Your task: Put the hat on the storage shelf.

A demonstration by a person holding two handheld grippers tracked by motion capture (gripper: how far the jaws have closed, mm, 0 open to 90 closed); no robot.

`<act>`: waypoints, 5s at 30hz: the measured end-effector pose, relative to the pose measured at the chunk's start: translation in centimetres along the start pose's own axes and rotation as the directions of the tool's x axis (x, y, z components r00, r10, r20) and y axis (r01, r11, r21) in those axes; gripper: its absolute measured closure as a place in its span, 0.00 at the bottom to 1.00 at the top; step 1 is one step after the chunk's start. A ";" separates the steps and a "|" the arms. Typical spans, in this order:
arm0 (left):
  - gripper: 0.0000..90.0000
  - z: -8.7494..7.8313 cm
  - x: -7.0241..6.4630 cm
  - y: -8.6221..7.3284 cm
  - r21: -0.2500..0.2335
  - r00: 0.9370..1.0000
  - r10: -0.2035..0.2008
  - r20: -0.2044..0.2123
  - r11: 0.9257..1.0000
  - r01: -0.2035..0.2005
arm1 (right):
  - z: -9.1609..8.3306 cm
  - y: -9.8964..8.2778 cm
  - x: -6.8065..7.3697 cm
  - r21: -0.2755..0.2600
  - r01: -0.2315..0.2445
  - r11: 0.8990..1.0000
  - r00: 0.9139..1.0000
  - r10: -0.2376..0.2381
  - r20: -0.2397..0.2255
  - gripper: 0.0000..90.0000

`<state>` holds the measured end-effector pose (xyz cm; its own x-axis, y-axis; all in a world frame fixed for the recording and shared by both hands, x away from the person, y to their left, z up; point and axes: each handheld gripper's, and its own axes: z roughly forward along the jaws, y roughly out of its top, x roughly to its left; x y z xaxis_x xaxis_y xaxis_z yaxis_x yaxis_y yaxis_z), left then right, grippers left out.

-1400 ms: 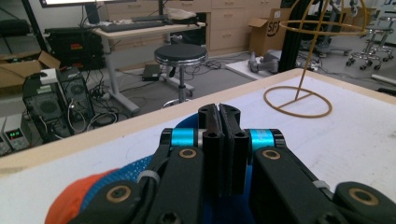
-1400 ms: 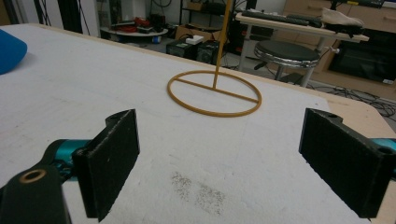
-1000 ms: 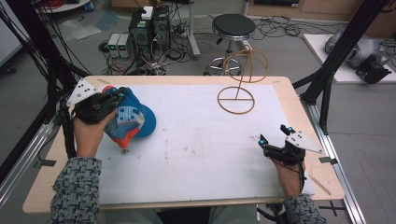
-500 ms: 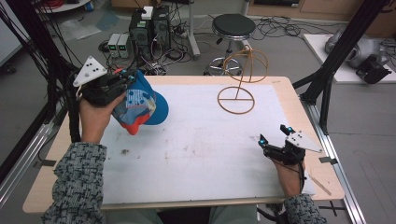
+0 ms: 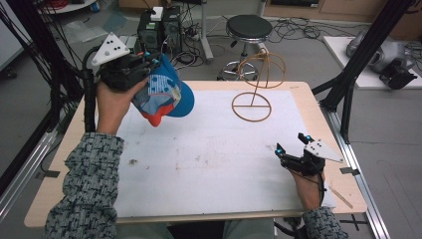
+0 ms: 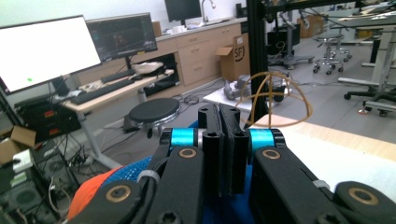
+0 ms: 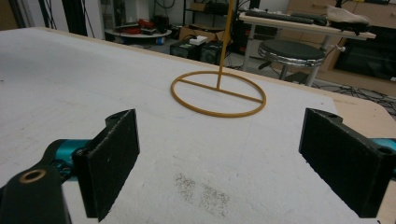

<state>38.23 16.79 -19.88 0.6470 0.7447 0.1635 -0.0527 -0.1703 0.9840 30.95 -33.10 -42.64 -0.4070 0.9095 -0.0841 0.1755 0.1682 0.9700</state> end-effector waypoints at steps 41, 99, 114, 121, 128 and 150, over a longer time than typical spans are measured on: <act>0.97 8.8 -2.7 10.9 -0.076 0.984 0.126 0.124 0.990 -0.118 | 0.0 -0.3 -0.1 0.009 -0.009 1.000 1.000 0.010 -0.009 0.13; 0.98 26.2 -5.6 9.9 -0.021 0.943 0.101 0.316 0.995 -0.100 | -1.1 -0.9 -0.9 0.009 -0.035 0.999 0.999 0.035 0.003 0.13; 0.98 28.5 -5.7 7.5 0.051 0.939 0.080 0.334 0.993 -0.103 | -1.5 -1.0 -1.0 0.012 -0.032 0.999 0.999 0.032 0.002 0.13; 0.98 29.5 -5.7 6.2 0.097 0.938 0.087 0.337 0.987 -0.127 | -1.6 -1.0 -1.1 0.012 -0.036 0.999 0.999 0.036 0.005 0.13; 0.98 30.2 -5.8 5.5 0.120 0.943 0.098 0.319 0.982 -0.143 | -1.6 -1.0 -1.2 0.011 -0.033 0.999 0.999 0.033 0.004 0.13; 0.97 31.6 -5.2 3.5 0.203 0.945 0.105 0.308 0.964 -0.173 | -1.7 -1.0 -1.3 0.010 -0.037 0.999 0.999 0.037 0.007 0.13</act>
<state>58.72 -8.04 -19.56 0.8406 0.4874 0.2362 -0.0083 -0.4244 0.9054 29.81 -35.12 -43.17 -0.3938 0.9178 -0.0500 0.1989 0.1382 0.9702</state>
